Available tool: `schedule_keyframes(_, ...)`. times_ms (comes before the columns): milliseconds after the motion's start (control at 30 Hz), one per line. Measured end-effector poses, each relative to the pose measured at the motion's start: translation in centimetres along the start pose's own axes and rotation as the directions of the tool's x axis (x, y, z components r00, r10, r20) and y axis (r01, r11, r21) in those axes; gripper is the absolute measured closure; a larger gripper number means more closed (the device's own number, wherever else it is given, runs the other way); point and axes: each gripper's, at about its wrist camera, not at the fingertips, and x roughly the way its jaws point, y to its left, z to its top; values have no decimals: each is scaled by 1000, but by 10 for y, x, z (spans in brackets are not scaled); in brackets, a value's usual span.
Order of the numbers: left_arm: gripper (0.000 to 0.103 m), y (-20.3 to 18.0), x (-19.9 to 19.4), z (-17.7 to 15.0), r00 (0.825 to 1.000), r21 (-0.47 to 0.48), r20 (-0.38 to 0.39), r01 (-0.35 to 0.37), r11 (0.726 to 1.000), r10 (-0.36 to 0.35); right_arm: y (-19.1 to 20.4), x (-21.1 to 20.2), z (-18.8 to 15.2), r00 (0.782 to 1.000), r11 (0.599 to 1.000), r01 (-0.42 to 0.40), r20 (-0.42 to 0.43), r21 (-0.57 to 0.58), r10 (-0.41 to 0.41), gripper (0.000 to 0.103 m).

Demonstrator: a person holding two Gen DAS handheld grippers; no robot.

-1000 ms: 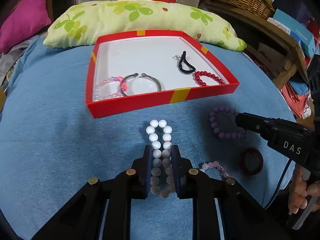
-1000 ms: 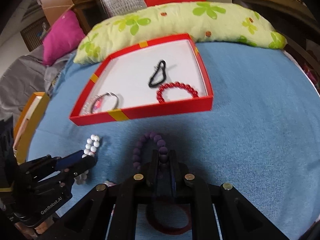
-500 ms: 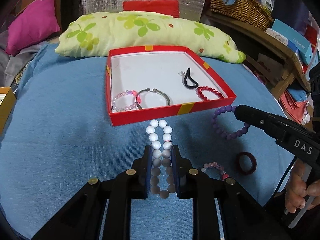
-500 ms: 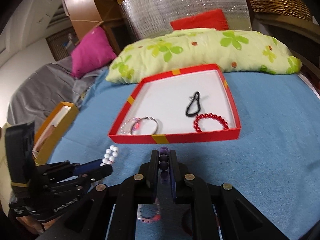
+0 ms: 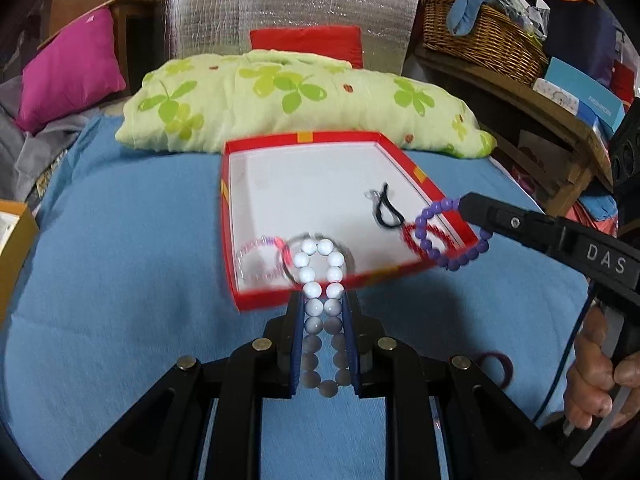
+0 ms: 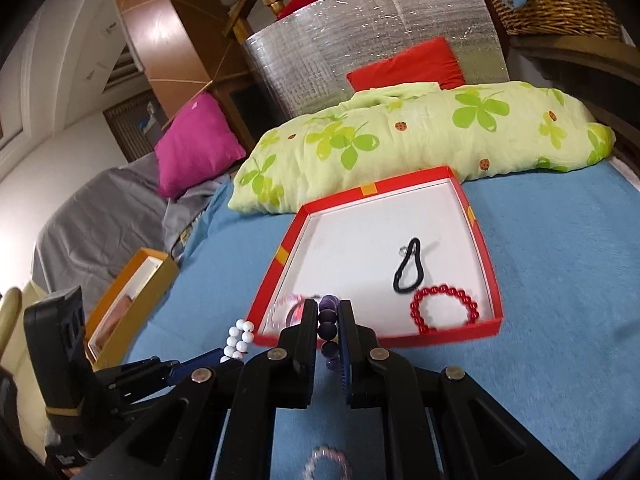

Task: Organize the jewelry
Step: 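Carry the pearl and purple bracelets into the red box and open both grippers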

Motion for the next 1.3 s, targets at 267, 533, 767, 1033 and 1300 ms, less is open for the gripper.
schedule_keyframes(267,83,15,44,36,999,-23,-28,35,999,-35,-9,49,27,1000,996,-19,-22,91,22,92)
schedule_keyframes(533,83,36,95,66,995,-32,-87,51,998,-53,-32,110,45,995,978,-25,-85,205,44,92)
schedule_keyframes(767,83,47,128,71,988,-43,-146,35,998,-41,-42,140,51,993,970,14,-116,244,15,92)
schedule_keyframes(1033,57,48,124,72,993,-27,-116,-20,999,17,-59,135,58,994,960,83,-96,268,-59,87)
schedule_keyframes(1300,36,32,82,60,979,44,-59,-194,980,197,-53,117,57,990,968,111,-113,227,-87,82)
